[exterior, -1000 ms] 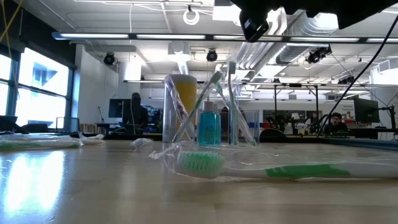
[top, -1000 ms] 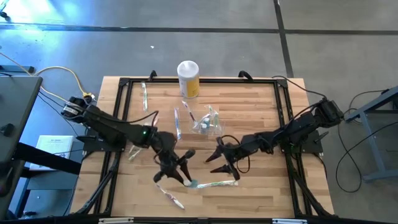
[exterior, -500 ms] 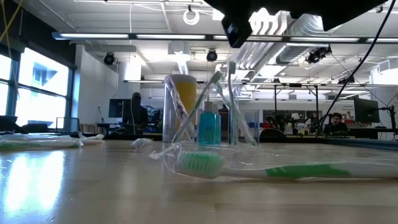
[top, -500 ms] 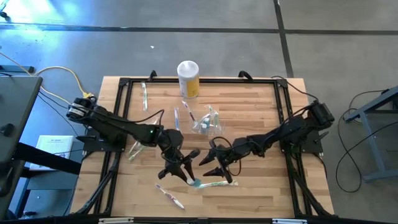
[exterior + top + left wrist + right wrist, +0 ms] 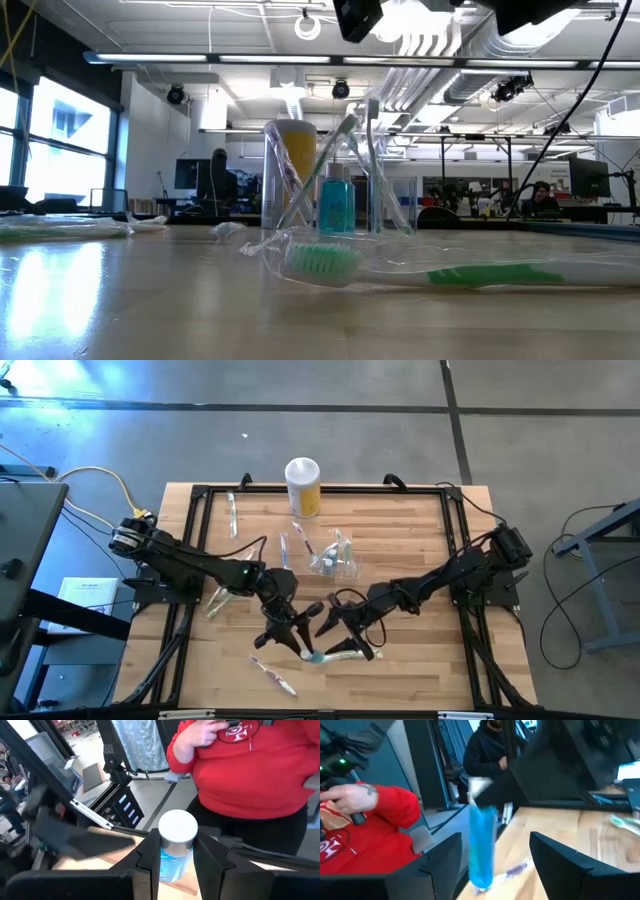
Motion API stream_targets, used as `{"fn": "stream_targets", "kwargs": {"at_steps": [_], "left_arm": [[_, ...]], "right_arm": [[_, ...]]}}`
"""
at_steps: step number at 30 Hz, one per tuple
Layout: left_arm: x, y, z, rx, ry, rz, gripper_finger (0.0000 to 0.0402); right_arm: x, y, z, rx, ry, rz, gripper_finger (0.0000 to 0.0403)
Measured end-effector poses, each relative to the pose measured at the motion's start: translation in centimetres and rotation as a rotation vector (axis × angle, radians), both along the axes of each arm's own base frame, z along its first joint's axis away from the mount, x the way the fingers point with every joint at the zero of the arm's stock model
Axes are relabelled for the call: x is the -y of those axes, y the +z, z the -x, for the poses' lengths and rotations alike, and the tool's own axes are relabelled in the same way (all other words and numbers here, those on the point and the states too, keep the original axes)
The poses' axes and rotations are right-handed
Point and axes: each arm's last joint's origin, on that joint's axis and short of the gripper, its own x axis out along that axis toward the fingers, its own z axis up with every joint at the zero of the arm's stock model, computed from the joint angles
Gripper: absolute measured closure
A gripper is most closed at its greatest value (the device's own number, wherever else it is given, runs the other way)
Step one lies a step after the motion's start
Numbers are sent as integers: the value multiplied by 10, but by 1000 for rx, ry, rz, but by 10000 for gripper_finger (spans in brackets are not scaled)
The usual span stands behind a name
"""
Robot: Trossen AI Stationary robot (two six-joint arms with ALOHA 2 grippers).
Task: Pick & Place toothbrushing station
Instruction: Put the mouthwash into the middle section of the transparent organizer
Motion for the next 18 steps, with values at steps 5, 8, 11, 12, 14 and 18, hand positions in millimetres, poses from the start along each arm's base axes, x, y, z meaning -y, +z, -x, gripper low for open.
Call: {"fn": "stream_targets", "kwargs": {"at_steps": [5, 8, 11, 12, 14, 18], "left_arm": [[0, 1, 0, 17, -1, -6, 323], [0, 1, 0, 21, -1, -5, 323], [0, 0, 0, 12, 1, -7, 323], [0, 0, 0, 6, 6, -8, 323], [0, -1, 0, 0, 19, -13, 323], [-1, -1, 0, -2, 23, -13, 323]], "right_arm": [[0, 2, -3, -24, -1, 9, 178], [0, 5, -5, -37, 0, 13, 178], [-1, 2, -5, -79, 41, 22, 178], [-2, 1, -4, -87, 62, 20, 178], [-2, 1, -4, -99, 90, 4, 178], [-3, 1, -3, -105, 98, -4, 178]]}}
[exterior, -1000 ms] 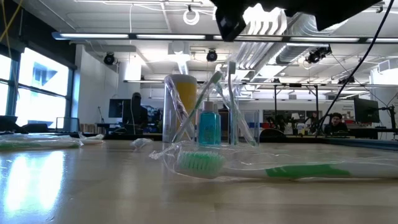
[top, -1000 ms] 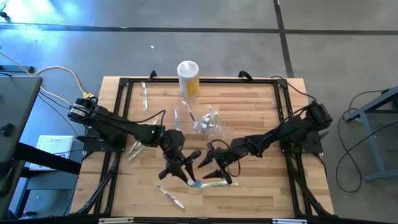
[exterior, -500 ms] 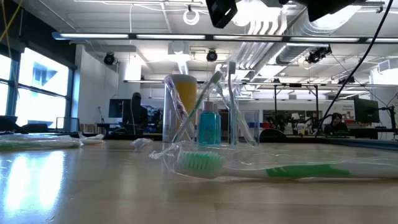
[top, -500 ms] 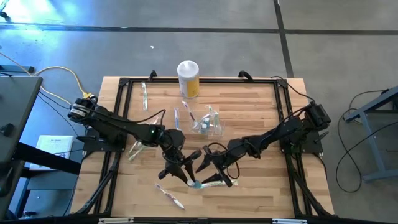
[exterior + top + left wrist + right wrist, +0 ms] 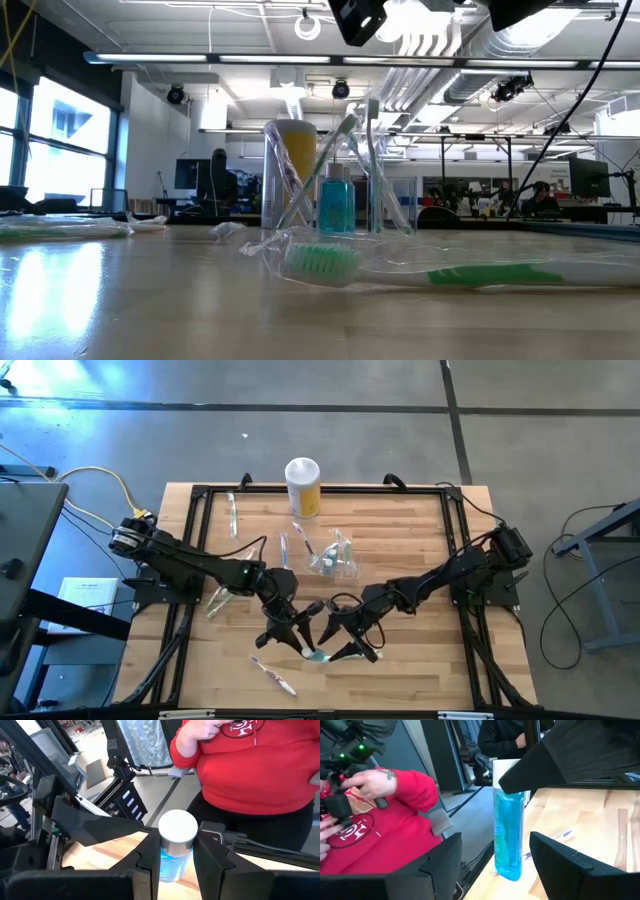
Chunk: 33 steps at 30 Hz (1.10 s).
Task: Pick & Place toothbrushing station
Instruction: Put the mouthwash into the middle section of the transparent organizer
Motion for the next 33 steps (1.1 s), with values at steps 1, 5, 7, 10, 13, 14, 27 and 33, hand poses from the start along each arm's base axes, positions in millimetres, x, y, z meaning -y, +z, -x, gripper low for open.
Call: {"fn": "stream_targets", "kwargs": {"at_steps": [1, 5, 7, 10, 13, 14, 27, 33], "left_arm": [[0, 0, 0, -1, 0, 0, 323], [0, -1, 0, -11, 22, -10, 323], [-1, -2, 0, -18, 34, -17, 323], [-1, -3, 0, -24, 36, -19, 323], [-1, -3, 0, -25, 36, -19, 323], [-1, -3, 0, -25, 36, -19, 323], [-1, 8, -2, -39, 45, -24, 323], [-1, 8, -1, -44, 44, -25, 323]], "right_arm": [[0, 0, 0, -3, 2, -3, 178], [0, -1, 0, -32, 2, -17, 178], [0, -3, 1, -48, 2, -14, 178], [0, -4, 1, -64, -3, -7, 178], [0, -4, 1, -60, 8, -11, 178], [0, -4, 1, -61, 16, -12, 178], [0, -5, 1, -101, -10, -44, 178], [0, -5, 1, -95, -6, -39, 178]]}}
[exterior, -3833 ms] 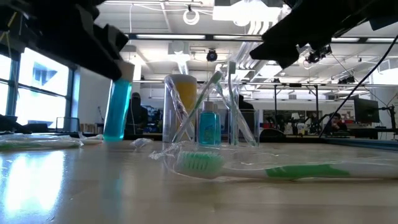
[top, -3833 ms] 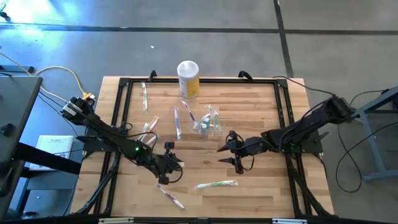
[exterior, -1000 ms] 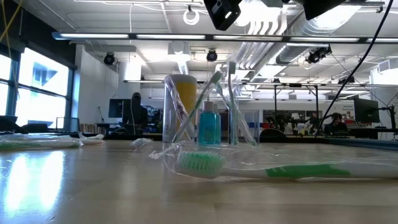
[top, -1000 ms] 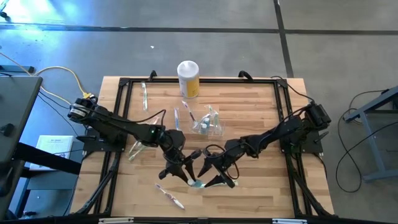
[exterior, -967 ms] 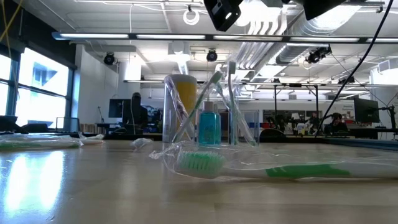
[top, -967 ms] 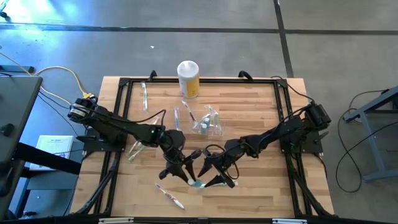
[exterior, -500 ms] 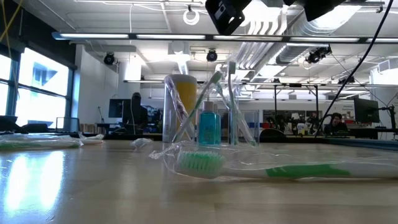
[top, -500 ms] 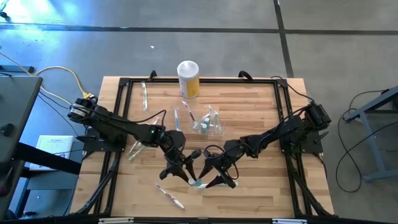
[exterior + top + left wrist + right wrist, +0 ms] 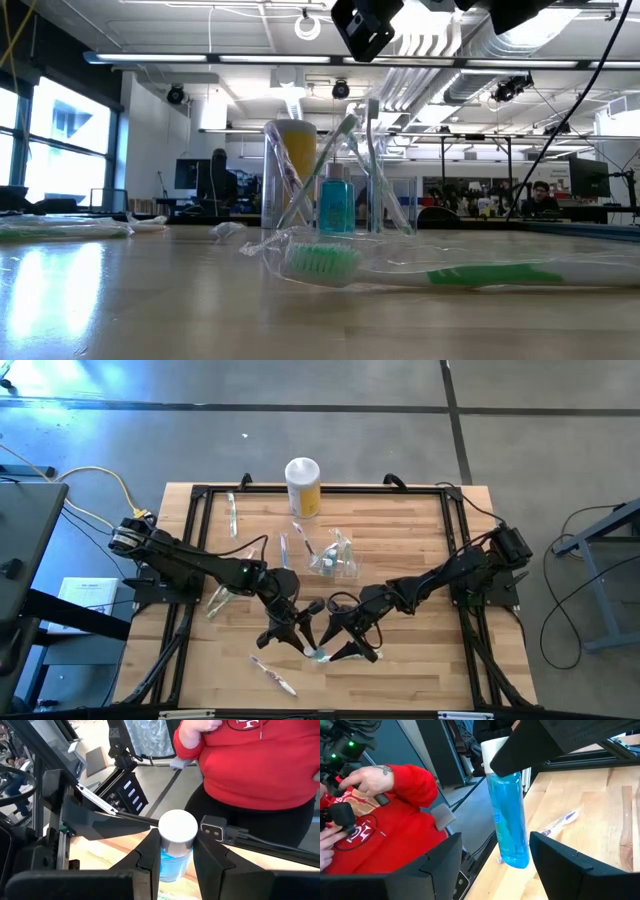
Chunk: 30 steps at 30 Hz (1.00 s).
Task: Pick & Place toothbrushing station
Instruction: Put the mouthwash into the middle section of the transparent organizer
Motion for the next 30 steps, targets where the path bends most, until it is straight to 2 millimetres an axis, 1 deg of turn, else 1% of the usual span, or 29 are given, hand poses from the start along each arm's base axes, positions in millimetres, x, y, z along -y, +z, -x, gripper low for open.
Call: {"fn": "stream_targets", "kwargs": {"at_steps": [15, 19, 22, 25, 26, 30], "left_arm": [[0, 0, 0, 102, -47, -82, 323], [0, -1, 0, 96, -41, -88, 323], [0, -1, 0, 97, -38, -89, 323], [0, -1, 0, 97, -38, -89, 323], [0, -1, 0, 99, -38, -88, 323], [0, -2, 0, 83, -36, -92, 323]], "right_arm": [[-2, 1, 1, 35, 78, 18, 178], [-2, 1, 0, 46, -39, 40, 178], [-1, 2, -1, 62, -53, 44, 178], [-5, -1, -6, 133, -46, 18, 178], [-7, -4, -8, 139, -17, 11, 178], [-10, -12, -20, 91, 47, -5, 178]]}}
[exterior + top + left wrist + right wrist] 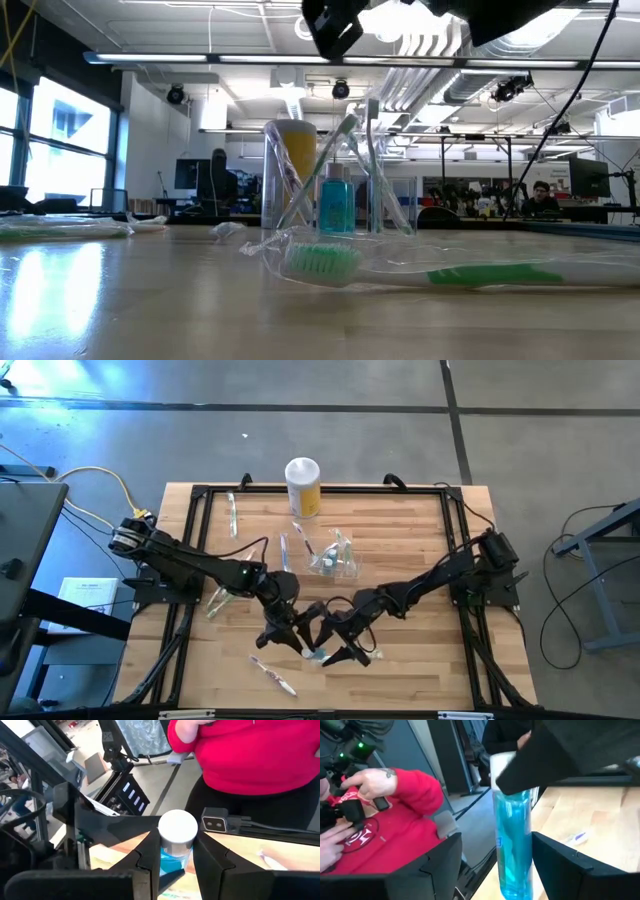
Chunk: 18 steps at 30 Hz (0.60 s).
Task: Pick & Place toothbrushing station
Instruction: Put the mouthwash into the middle section of the transparent organizer
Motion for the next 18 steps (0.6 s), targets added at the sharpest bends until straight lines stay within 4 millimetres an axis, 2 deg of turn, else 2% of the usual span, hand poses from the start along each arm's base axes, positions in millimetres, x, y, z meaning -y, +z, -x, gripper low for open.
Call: {"fn": "stream_targets", "kwargs": {"at_steps": [6, 9, 13, 18], "left_arm": [[0, -1, 0, -17, -2, 1, 323], [0, -1, 1, -20, -1, -1, 323], [0, -1, 1, -19, 2, -1, 323], [0, -1, 0, -18, 3, 0, 323]], "right_arm": [[-2, 0, -5, -7, 5, 22, 179], [-1, 0, -5, 3, 7, 37, 195], [0, 0, -5, 9, 3, 45, 241], [2, 0, -6, 25, 0, 57, 320]]}}
